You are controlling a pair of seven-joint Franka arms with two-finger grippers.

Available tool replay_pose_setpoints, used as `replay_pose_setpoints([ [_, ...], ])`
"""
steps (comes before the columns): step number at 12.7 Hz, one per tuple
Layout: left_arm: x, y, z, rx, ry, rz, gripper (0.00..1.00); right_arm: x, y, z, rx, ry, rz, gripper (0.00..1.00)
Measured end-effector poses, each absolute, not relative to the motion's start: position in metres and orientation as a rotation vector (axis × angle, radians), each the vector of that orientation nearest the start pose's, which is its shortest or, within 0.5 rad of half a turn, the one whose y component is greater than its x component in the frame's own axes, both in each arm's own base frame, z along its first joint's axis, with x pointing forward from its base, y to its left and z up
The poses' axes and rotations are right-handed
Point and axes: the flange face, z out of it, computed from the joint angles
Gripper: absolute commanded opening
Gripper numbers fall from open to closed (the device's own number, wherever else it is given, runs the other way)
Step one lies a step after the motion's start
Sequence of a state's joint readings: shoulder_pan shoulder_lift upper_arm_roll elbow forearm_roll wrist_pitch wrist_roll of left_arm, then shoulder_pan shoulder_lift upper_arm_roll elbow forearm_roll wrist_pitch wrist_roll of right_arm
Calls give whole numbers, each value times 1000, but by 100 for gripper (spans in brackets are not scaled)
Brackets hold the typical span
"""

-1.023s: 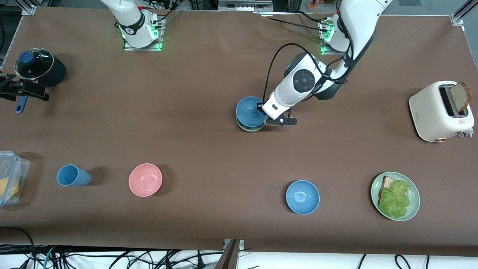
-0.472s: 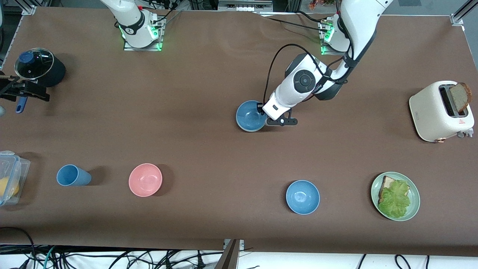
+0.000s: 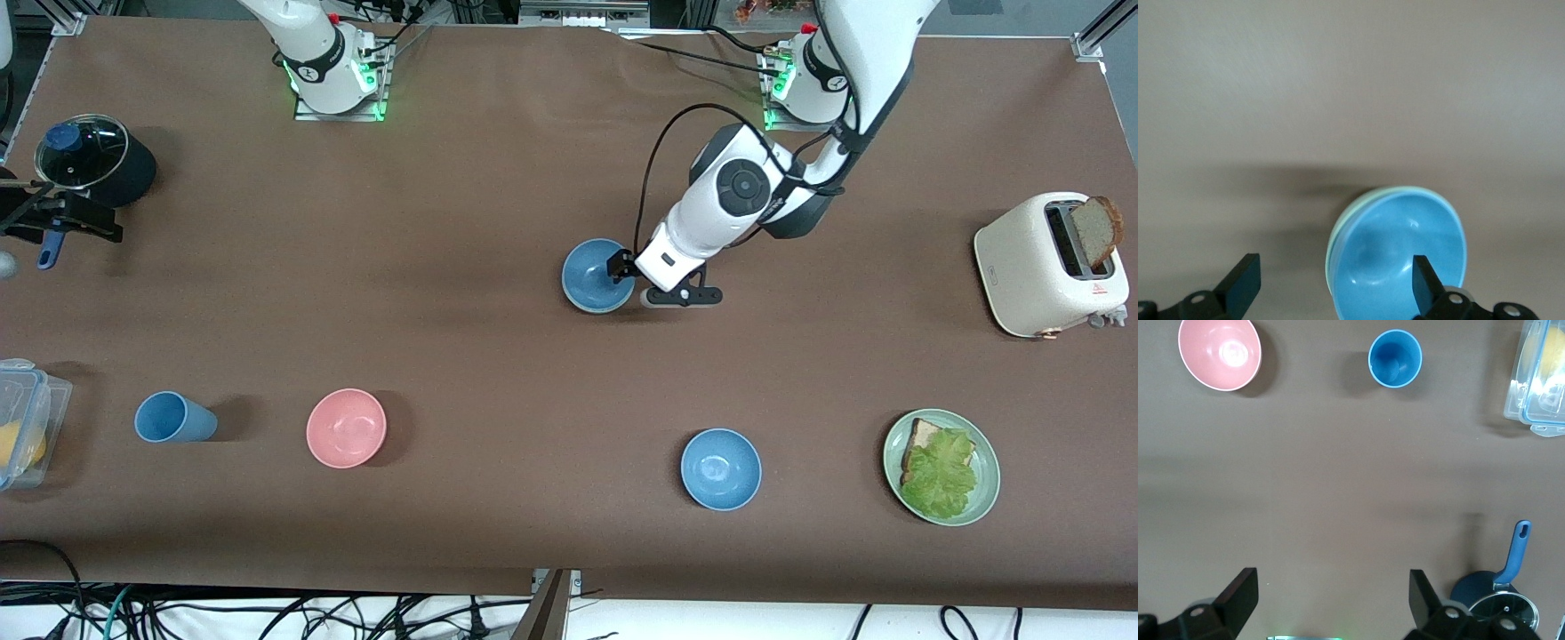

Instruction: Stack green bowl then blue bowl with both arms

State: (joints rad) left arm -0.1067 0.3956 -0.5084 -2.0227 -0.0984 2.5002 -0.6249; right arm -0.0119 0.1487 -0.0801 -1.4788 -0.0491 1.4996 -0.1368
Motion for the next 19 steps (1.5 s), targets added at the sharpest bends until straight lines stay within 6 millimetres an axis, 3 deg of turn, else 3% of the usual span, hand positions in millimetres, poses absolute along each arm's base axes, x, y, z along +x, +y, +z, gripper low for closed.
replay_pose_setpoints([
  [2, 529, -311, 326, -3398, -307, -32, 100, 587, -56, 577, -3180, -72, 211, 100],
  [4, 551, -263, 377, -3373, -425, -194, 100, 588, -56, 577, -3180, -73, 210, 100],
  [6, 558, -222, 424, -3329, -515, -297, 100, 588, -56, 577, -3180, -73, 210, 100],
  [9, 562, -147, 469, -3218, -516, -186, 100, 588, -56, 577, -3181, -73, 210, 100],
  [12, 566, -70, 534, -3187, -364, 8, 100, 588, -56, 577, -3181, -73, 210, 100],
  [16, 557, -14, 577, -3165, -280, 140, 100, 588, -56, 577, -3182, -73, 211, 100],
  [19, 558, 3, 583, -3104, -203, 122, 100, 588, -56, 577, -3182, -73, 211, 100],
])
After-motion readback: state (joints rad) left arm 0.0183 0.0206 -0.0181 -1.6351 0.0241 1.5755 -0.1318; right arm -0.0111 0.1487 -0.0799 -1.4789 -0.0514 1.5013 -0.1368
